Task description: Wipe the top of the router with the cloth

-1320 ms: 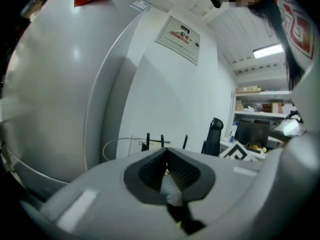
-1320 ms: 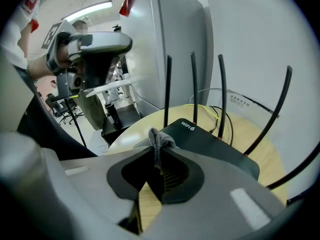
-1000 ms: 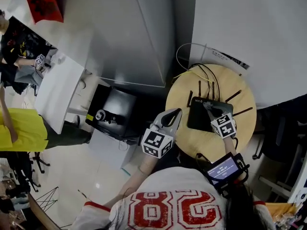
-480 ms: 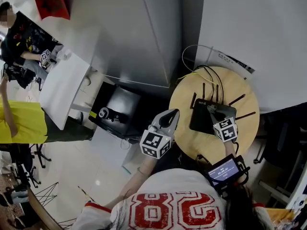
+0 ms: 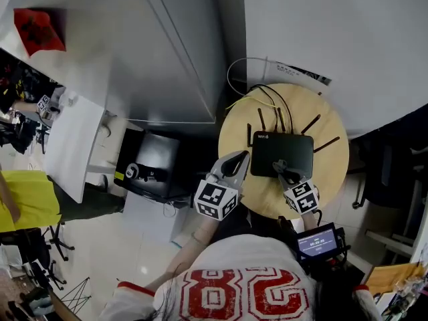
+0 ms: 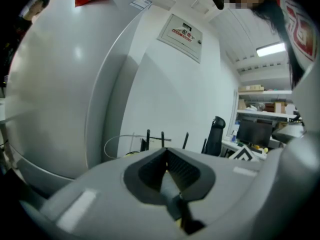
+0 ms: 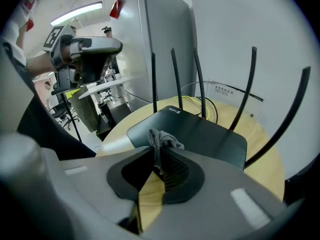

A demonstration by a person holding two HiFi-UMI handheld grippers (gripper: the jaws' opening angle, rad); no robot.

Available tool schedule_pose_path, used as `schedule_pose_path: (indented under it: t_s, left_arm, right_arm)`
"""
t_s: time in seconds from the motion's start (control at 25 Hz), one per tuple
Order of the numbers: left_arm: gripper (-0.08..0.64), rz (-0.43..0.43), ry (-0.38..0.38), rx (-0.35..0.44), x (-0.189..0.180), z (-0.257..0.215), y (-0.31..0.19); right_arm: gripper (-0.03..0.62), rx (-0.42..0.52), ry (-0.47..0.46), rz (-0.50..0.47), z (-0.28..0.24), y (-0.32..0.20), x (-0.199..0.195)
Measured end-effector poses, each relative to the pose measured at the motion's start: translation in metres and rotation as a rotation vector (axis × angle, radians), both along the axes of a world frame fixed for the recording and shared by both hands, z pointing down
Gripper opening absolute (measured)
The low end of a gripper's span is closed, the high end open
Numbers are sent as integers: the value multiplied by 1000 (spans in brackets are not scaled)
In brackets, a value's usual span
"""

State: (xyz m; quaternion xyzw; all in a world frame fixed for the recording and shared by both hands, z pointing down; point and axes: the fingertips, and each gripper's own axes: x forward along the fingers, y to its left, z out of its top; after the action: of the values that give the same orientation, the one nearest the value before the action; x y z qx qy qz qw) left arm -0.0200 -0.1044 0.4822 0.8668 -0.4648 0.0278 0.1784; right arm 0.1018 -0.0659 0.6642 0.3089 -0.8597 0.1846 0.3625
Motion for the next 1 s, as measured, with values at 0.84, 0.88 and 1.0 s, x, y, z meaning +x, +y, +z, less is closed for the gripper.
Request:
schedule_pose_path:
  t_s: [0.84,0.88,1.0]
  left_arm:
    - [5,-8,3,2,3,0,-1]
    - [5,-23,1,3,-1,0,-1]
    - [5,-62,-7,0,-14,1,0]
  right_arm:
    - [38,51,33,30,-12,-50,19]
    - [38,59,47,33,-11,-59,21]
    - [38,68,91,33,-6,-82,27]
